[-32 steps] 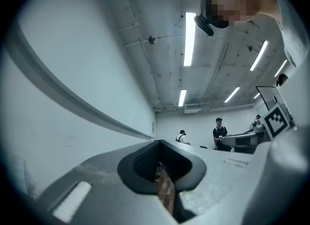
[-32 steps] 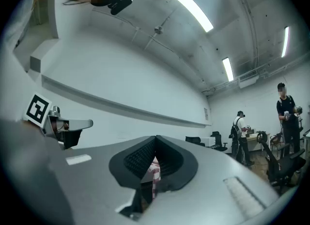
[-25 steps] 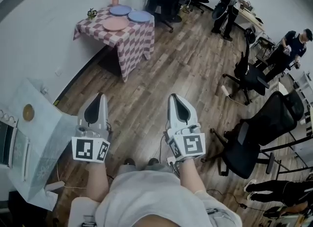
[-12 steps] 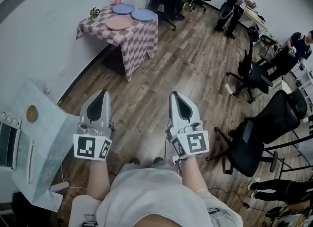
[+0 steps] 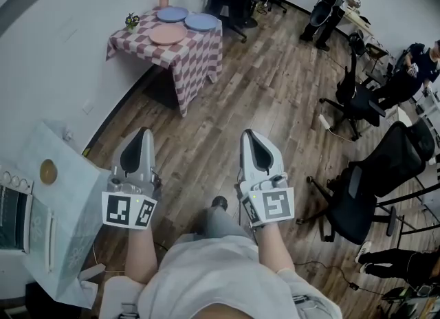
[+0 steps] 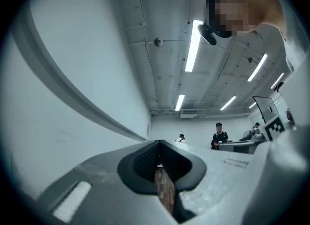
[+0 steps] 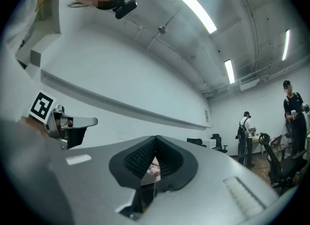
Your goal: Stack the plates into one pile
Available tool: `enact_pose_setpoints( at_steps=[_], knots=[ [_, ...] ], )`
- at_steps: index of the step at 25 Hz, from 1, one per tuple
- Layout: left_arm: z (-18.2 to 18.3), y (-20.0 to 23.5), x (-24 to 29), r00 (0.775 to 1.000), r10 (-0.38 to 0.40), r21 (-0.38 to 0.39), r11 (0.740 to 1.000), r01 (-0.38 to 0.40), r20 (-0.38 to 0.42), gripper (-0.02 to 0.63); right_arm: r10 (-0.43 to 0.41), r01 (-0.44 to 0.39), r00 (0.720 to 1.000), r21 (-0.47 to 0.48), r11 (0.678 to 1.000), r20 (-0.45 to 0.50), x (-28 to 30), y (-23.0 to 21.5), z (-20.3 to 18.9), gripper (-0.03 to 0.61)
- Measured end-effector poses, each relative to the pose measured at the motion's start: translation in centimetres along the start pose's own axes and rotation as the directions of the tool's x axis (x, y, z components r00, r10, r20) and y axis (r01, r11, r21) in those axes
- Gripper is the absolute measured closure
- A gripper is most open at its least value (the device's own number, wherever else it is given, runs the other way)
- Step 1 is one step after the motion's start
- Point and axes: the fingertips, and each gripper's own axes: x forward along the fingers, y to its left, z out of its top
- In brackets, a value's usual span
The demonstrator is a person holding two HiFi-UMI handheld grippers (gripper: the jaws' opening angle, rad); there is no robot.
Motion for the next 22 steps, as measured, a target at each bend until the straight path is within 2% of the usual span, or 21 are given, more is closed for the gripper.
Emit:
enact_pose_setpoints(
  at_steps=[7,12,22],
  knots=[
    [-2.7,3.9,3.8,0.999,0.035,0.003,0.999,-0.035,-0.028,0.609,-0.011,0.011,1.0,0.012,1.0,-0.01,5.4,-2.3,-2.4,0.577],
    [-2.6,5.8,9.3,0.999,0.051,0.058,0.997,-0.05,-0.007,0.609,0.007,-0.008,1.0,0.043,0.999,0.019,11.4,-5.3,-2.7,0.577],
    [-3.9,8.8,20.2,0.999,0.046,0.08,0.996,-0.047,0.014,0.609,0.056,-0.059,0.997,0.078,0.995,0.044,22.1,-10.6,-3.2,0.577]
  ],
)
